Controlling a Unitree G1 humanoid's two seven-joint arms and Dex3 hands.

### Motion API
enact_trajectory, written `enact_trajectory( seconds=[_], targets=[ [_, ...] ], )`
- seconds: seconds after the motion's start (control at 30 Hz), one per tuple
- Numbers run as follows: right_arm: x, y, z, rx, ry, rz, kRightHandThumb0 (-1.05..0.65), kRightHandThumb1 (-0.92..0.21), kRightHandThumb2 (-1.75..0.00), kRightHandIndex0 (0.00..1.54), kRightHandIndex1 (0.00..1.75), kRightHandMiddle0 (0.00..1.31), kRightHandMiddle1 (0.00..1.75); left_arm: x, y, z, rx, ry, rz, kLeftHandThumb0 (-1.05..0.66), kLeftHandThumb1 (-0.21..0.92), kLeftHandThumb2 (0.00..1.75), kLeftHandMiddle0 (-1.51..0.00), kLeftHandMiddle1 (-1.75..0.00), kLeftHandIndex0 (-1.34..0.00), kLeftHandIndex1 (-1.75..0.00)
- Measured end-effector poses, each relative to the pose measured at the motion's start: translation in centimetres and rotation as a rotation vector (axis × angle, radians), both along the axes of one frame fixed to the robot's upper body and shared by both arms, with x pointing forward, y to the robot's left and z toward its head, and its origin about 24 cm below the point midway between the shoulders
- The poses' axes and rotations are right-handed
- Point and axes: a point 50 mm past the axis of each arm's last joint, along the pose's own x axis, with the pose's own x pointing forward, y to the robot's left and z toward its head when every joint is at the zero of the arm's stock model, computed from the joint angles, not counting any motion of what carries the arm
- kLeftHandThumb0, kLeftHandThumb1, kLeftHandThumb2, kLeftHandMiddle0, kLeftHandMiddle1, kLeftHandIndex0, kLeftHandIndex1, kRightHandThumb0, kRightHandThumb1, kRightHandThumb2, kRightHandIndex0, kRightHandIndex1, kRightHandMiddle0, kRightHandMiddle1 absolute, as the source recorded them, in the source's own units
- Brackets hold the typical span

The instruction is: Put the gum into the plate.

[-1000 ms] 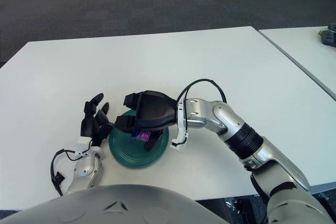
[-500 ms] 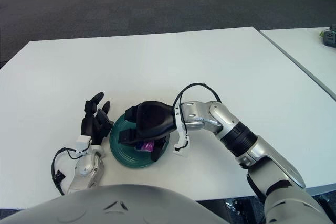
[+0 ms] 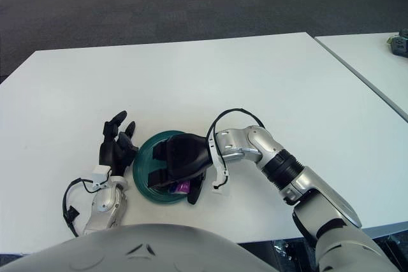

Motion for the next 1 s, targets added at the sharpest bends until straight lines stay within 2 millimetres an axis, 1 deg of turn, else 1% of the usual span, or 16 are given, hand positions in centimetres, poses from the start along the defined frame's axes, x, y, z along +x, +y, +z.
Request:
enact_trajectory(
  seconds=[0.4,0.47,0.5,0.53,0.57,0.67,0.77,0.8,0.83,0.93,1.0],
  targets=[
    [0.16,-0.01,-0.23,-0.022,0.007,-0.008,-0.48,-0.92,-0.66,1.16,1.75,0.76,1.75,0.15,-0.01,-0.04,-0.003,-0.002,-0.013,-0.98,0.92,1.08,-0.5,0.0,-0.11,-0.87],
    [0.16,0.04,-0.22,-0.022,0.006,-0.008,-0.48,-0.92,-0.65,1.12,1.75,0.71,1.75,0.15,-0.01,-0.04,-0.003,-0.002,-0.014,-0.98,0.92,1.09,-0.49,0.0,-0.11,-0.87],
    [0.17,0.11,-0.21,-0.021,0.006,-0.01,-0.45,-0.84,-0.71,1.08,1.75,0.58,1.75,0.16,-0.01,-0.04,-0.003,-0.002,-0.014,-0.98,0.92,1.09,-0.49,0.0,-0.11,-0.87],
    [0.17,0.21,-0.17,-0.019,0.004,-0.015,-0.43,-0.83,-0.71,1.04,1.75,0.52,1.75,0.17,-0.01,-0.04,-0.003,-0.002,-0.014,-0.98,0.92,1.09,-0.48,0.0,-0.11,-0.87],
    [0.16,0.32,-0.11,-0.015,0.002,-0.022,-0.41,-0.83,-0.69,1.0,1.75,0.42,1.75,0.19,-0.01,-0.04,-0.002,-0.002,-0.014,-0.98,0.92,1.09,-0.48,0.0,-0.11,-0.87],
    [0.1,0.51,0.08,0.004,-0.004,-0.053,-0.38,-0.88,-0.58,0.81,1.75,0.28,1.75,0.24,0.02,-0.04,-0.002,-0.001,-0.014,-0.98,0.92,1.09,-0.48,0.0,-0.12,-0.88],
    [-0.06,0.62,0.12,0.018,-0.006,-0.073,-0.37,-0.91,-0.53,0.72,1.75,0.23,1.75,0.26,0.05,-0.05,-0.001,0.0,-0.013,-0.97,0.92,1.09,-0.48,0.0,-0.12,-0.88],
    [-0.19,0.67,0.15,0.024,-0.006,-0.076,-0.5,-0.91,-0.57,0.71,1.75,0.2,1.73,0.27,0.06,-0.06,-0.001,0.001,-0.013,-0.97,0.92,1.09,-0.48,0.0,-0.13,-0.89],
    [-0.32,0.69,0.2,0.029,-0.006,-0.076,-0.59,-0.92,-0.59,0.71,1.75,0.18,1.72,0.29,0.08,-0.06,-0.001,0.001,-0.012,-0.97,0.92,1.09,-0.48,0.0,-0.13,-0.89],
    [-0.54,0.67,0.45,0.043,-0.012,-0.068,-0.73,-0.92,-0.64,0.7,1.75,0.16,1.67,0.34,0.11,-0.06,-0.003,0.004,-0.011,-0.97,0.92,1.08,-0.49,0.0,-0.13,-0.89],
    [-0.57,0.61,0.65,0.052,-0.017,-0.063,-0.77,-0.92,-0.66,0.7,1.75,0.15,1.64,0.41,0.13,-0.07,-0.008,0.006,-0.011,-0.97,0.92,1.08,-0.48,0.0,-0.13,-0.9]
  ],
)
